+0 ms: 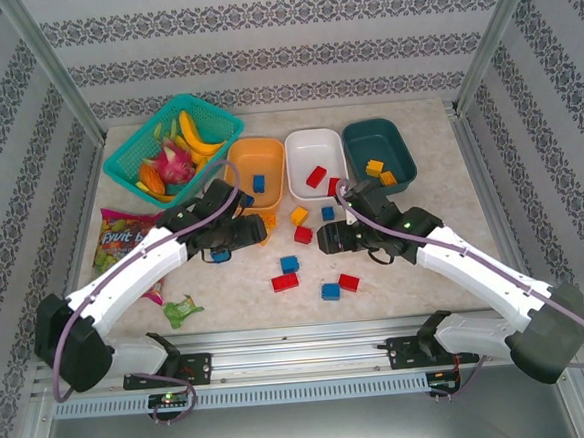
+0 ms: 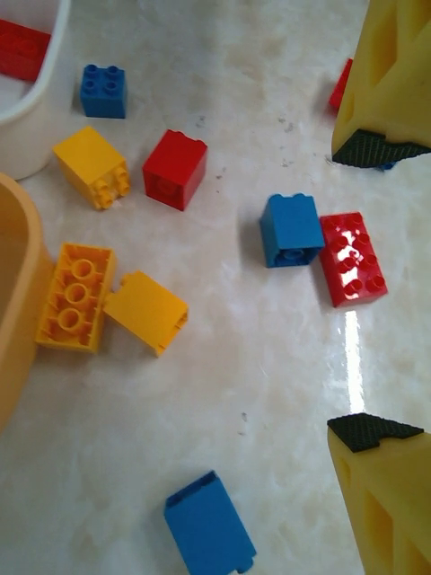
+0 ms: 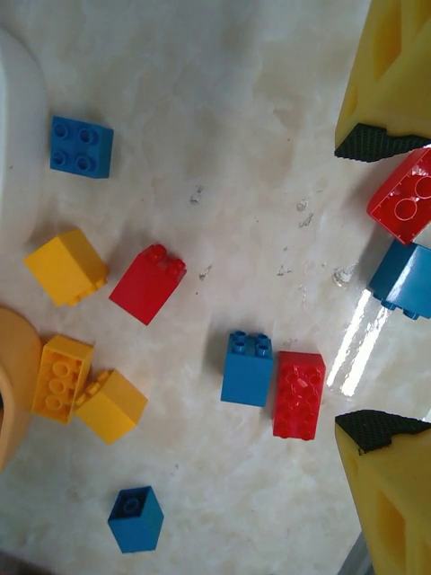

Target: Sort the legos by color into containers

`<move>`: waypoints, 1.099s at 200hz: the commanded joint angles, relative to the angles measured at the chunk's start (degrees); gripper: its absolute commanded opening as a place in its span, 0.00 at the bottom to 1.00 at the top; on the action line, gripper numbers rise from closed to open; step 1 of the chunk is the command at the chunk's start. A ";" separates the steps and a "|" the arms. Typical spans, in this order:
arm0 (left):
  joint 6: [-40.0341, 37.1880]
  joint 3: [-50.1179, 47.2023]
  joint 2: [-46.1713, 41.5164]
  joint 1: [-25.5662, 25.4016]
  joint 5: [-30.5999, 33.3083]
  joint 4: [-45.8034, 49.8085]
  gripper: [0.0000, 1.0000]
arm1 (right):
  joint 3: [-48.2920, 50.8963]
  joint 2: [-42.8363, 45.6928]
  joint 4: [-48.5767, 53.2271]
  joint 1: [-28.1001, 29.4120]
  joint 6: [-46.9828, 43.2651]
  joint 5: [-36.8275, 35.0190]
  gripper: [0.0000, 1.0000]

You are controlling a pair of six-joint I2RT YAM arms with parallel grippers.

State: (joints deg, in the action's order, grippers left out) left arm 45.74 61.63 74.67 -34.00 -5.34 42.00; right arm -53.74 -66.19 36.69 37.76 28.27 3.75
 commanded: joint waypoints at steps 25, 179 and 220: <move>3.12 -7.41 -6.42 0.51 -2.43 -5.46 0.79 | -1.99 -6.47 -0.30 1.58 3.69 -1.82 0.74; 8.37 -19.94 -24.13 0.51 -0.91 -7.33 1.00 | -2.86 -13.71 -5.27 2.63 6.10 -5.20 0.72; 9.80 -21.44 -26.40 0.51 0.48 -6.64 1.00 | -4.20 -17.59 -6.34 3.21 6.59 -3.57 0.74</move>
State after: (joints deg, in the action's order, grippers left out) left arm 53.74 41.19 49.74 -34.00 -6.57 34.06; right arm -55.72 -80.84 31.22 40.29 35.42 -1.39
